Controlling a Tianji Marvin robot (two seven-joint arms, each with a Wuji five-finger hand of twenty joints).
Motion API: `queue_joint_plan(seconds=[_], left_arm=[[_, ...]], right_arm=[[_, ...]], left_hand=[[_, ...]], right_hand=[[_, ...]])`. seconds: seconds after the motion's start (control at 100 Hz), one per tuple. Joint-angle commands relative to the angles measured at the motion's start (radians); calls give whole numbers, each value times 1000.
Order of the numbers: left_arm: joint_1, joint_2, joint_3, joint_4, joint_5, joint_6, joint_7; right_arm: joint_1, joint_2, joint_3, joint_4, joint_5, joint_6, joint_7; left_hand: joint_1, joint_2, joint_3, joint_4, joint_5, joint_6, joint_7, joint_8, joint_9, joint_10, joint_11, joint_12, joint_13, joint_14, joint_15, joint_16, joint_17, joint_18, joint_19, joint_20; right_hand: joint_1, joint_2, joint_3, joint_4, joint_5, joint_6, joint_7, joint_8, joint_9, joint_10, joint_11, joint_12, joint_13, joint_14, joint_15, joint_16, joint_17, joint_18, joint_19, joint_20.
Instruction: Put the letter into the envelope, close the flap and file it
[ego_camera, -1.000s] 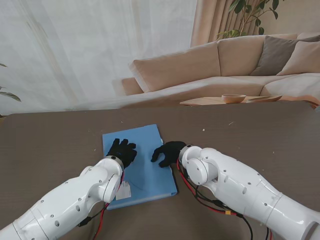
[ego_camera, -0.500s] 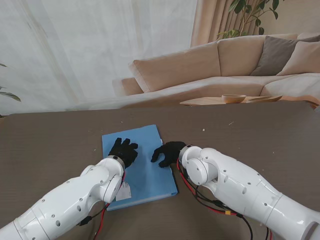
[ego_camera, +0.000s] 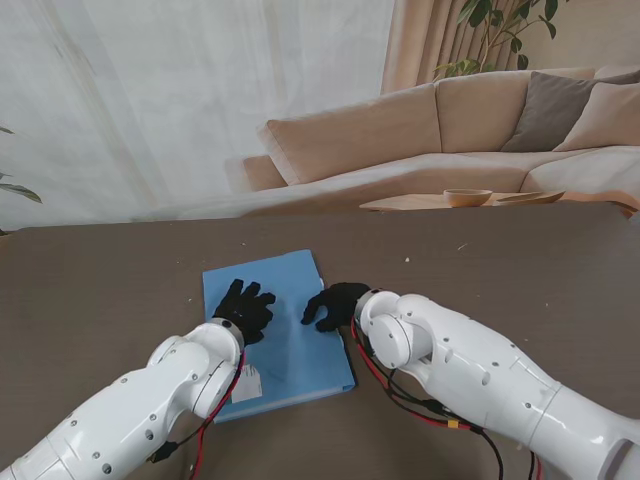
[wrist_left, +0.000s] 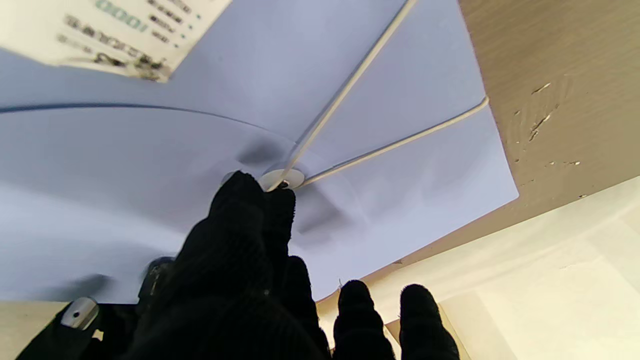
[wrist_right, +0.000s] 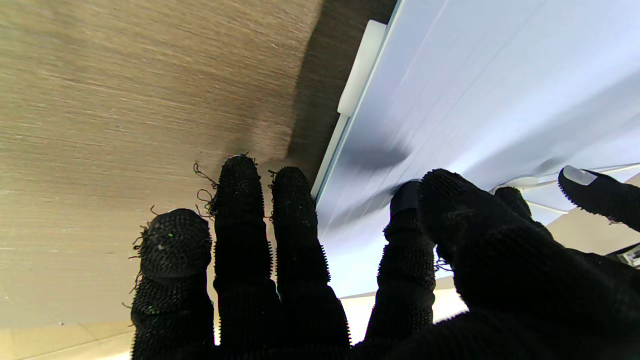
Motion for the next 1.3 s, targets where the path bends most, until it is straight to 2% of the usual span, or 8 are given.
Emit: queue_joint_plan(seconds=[0.0, 0.39, 0.57, 0.71, 0.77, 0.87, 1.02, 1.29], left_arm=[[39, 1, 6, 12, 0, -15, -31], [55, 2, -18, 21, 7, -23, -20], [57, 2, -23, 19, 13, -28, -25], [55, 2, -22, 19, 15, -31, -29], [55, 2, -22, 19, 16, -31, -31], [54, 3, -21, 19, 14, -30, -32], [54, 3, -18, 20, 4, -29, -34], [101, 5, -63, -11, 8, -57, -44]], right_arm=[[-7, -13, -14, 0, 6, 3, 26], [-31, -20, 19, -37, -42, 28, -24], [-51, -30, 38, -40, -72, 26, -85], [-43, -32, 28, -23, -91, -16, -109], [-32, -30, 19, -13, -90, -46, -101], [-3, -31, -14, 13, -73, -77, -83], [45, -34, -79, 52, -39, -99, -38], [104, -36, -151, 71, 21, -68, 42]], left_hand=[[6, -34, 22, 29, 52, -214, -33, -55, -30, -13, -19, -17, -13, 11, -3, -4, -7, 16, -19, -9], [9, -30, 70, 30, 41, -223, -39, -51, -33, -15, -18, -26, -14, 10, -4, 4, -10, 18, -14, 0], [6, -28, 89, 27, 38, -228, -42, -51, -34, -16, -20, -28, -13, 9, -6, 4, -10, 18, -15, 0], [3, -26, 102, 25, 36, -231, -43, -53, -34, -18, -21, -28, -13, 8, -7, 3, -9, 18, -15, 0], [0, -24, 107, 25, 34, -231, -46, -55, -35, -18, -22, -29, -13, 7, -7, 3, -9, 18, -16, 0], [-3, -21, 115, 24, 31, -231, -49, -57, -35, -18, -23, -29, -12, 7, -8, 1, -9, 18, -16, 0], [-8, -20, 124, 22, 30, -231, -51, -60, -35, -19, -24, -28, -12, 7, -8, 0, -9, 17, -17, 0], [-13, -24, 132, 19, 38, -220, -55, -68, -32, -15, -20, -26, -12, 8, -7, 0, -9, 17, -19, -2]], right_hand=[[3, 19, -12, 25, -18, 50, -51, -19, 24, -142, -31, 14, 28, 10, 29, 22, 16, -10, 47, 28], [2, 47, -13, 71, -85, 7, -63, -12, -70, -134, 157, 165, -4, -16, 180, 100, 52, -69, 149, 62], [-3, 49, -4, 85, -107, 24, -63, -7, -232, -153, 158, 195, -160, -57, 219, 131, -9, -113, 161, 73], [5, 62, -29, 80, -134, 61, -80, -5, -366, -242, -52, 27, -364, -122, -43, -24, -216, -134, -67, 17], [16, 83, -49, 77, -138, 67, -92, -10, -373, -271, -130, -62, -404, -155, -193, -126, -286, -131, -224, -55], [34, 109, -71, 79, -119, 88, -98, -18, -353, -295, -177, -124, -401, -176, -302, -201, -315, -134, -339, -120], [42, 129, -91, 83, -77, 98, -85, -19, -294, -295, -199, -144, -364, -176, -318, -216, -310, -128, -355, -136], [48, 151, -131, 92, -53, 80, -89, -17, -231, -280, -196, -131, -303, -120, -261, -168, -273, -101, -262, -78]])
